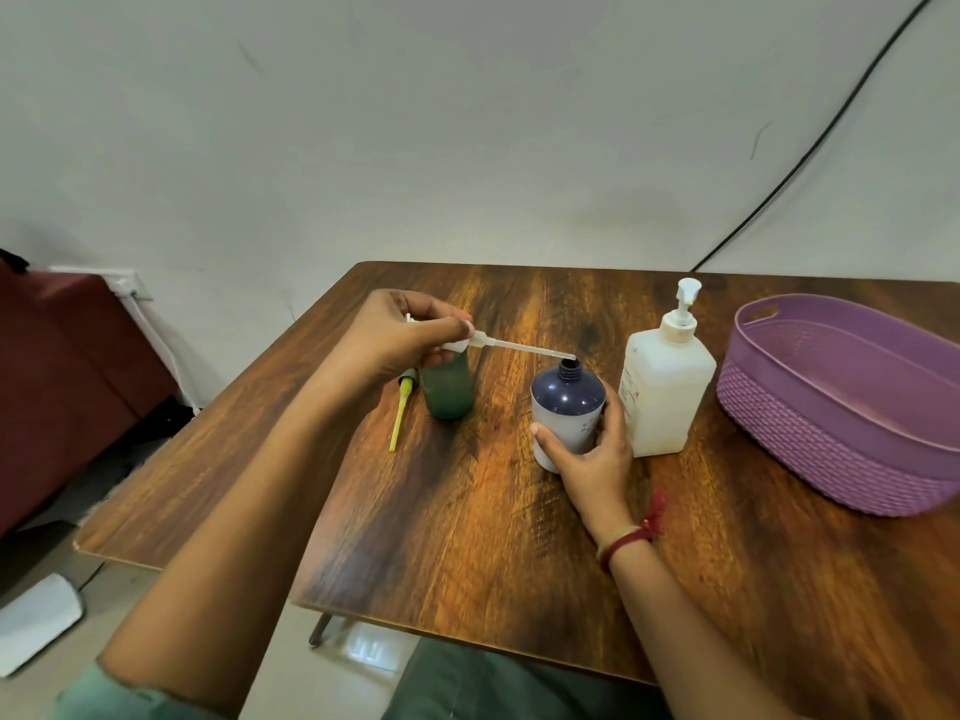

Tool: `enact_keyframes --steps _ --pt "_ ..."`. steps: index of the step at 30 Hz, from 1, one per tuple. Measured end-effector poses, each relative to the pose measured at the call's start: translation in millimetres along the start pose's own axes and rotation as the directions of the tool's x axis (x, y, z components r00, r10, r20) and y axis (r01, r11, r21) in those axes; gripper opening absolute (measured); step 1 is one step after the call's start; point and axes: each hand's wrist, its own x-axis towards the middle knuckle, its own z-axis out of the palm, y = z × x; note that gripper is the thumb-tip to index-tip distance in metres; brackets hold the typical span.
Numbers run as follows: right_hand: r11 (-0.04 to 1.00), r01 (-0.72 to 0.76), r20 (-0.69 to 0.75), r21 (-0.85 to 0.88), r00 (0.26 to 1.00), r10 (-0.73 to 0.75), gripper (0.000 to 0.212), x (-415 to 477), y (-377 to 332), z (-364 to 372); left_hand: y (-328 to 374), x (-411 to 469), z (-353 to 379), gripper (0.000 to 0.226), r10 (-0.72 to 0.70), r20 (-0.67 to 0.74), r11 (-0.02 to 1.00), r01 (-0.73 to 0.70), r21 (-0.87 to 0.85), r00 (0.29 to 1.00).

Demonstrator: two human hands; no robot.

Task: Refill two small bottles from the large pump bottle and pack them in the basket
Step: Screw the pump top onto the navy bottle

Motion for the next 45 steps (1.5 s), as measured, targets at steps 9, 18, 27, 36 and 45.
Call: enact_keyframes --steps 9,18,27,36,45 --pt "1.0 0.014 0.002 0.004 1.0 -0.014 0.085 0 1 0 8 11 -1 0.006 0.007 0.077 0.986 -0.019 0.163 0.997" --pt "1.0 0.021 -0.001 0.016 1.0 -0.021 0.085 1 3 0 55 45 30 0.014 0.023 0.27 0.896 -0.139 0.422 0.963" --pt "1.0 0.014 -0.002 0.023 1.0 -0.014 0.086 2 3 0 43 79 82 0.024 -0.119 0.373 0.776 -0.149 0.613 0.92" --pt "0.999 0.028 -0.019 0.024 0.999 -0.028 0.084 0 1 0 12 73 94 0.036 0.053 0.378 0.743 -0.289 0.603 0.924" --pt "1.0 0.015 -0.026 -0.013 1.0 -0.015 0.082 1 2 0 -59 43 104 0.044 0.264 0.05 0.965 -0.263 -0.015 0.963"
